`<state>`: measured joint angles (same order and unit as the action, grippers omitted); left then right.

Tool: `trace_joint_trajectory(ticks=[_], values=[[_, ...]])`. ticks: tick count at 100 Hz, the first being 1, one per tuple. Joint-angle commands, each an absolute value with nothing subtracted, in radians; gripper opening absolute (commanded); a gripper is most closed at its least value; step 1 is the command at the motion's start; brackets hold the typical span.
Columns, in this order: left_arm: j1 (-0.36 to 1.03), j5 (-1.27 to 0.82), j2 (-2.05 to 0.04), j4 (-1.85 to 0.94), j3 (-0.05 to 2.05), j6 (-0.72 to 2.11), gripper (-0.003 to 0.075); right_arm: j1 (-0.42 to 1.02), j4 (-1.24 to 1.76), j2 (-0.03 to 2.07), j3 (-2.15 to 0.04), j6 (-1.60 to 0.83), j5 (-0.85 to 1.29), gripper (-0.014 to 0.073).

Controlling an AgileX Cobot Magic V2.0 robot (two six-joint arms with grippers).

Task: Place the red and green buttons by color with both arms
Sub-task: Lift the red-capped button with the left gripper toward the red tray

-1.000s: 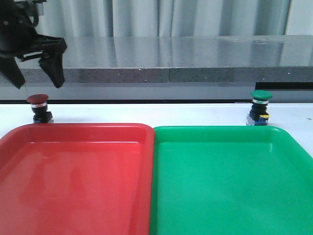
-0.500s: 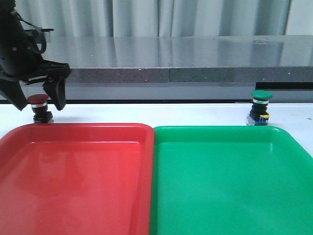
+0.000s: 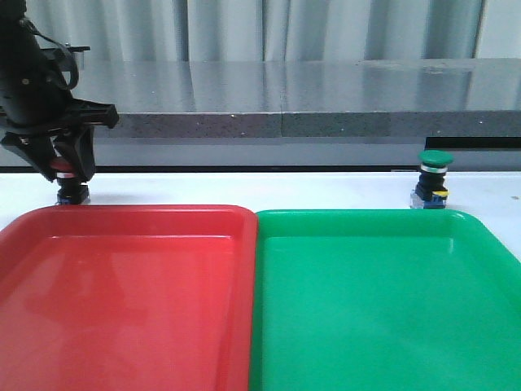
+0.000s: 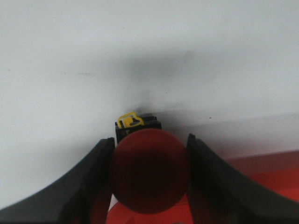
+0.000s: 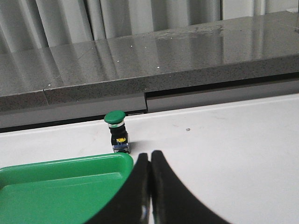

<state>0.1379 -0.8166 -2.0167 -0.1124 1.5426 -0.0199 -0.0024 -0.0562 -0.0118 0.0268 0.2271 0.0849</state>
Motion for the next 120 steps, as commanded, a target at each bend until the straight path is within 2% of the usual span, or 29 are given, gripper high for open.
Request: trace_joint_trajectory(ticks=[1,35,88,120], values=[[0.142,-0.763,-1.960,-0.118,1.573,-0.023,0.0131,-0.008,-0.069,-0.033,0.008,0.220,0.007,-0.0055],[0.142,-0.773,-1.952,-0.124,1.598,-0.044,0.0061,-0.008,-0.069,-0.033,0.008,0.220,0.007,-0.0055],[0.183,-0.787,-1.783,-0.124,1.598,-0.158,0.0061,-0.008,-0.069,-0.033,0.008,0.220,0.007,-0.0055],[0.264,-0.741,-1.645,-0.124,1.445,-0.219,0.0062,-0.008,-0.069,-0.033,0.008,0.220,0.007,-0.0055]])
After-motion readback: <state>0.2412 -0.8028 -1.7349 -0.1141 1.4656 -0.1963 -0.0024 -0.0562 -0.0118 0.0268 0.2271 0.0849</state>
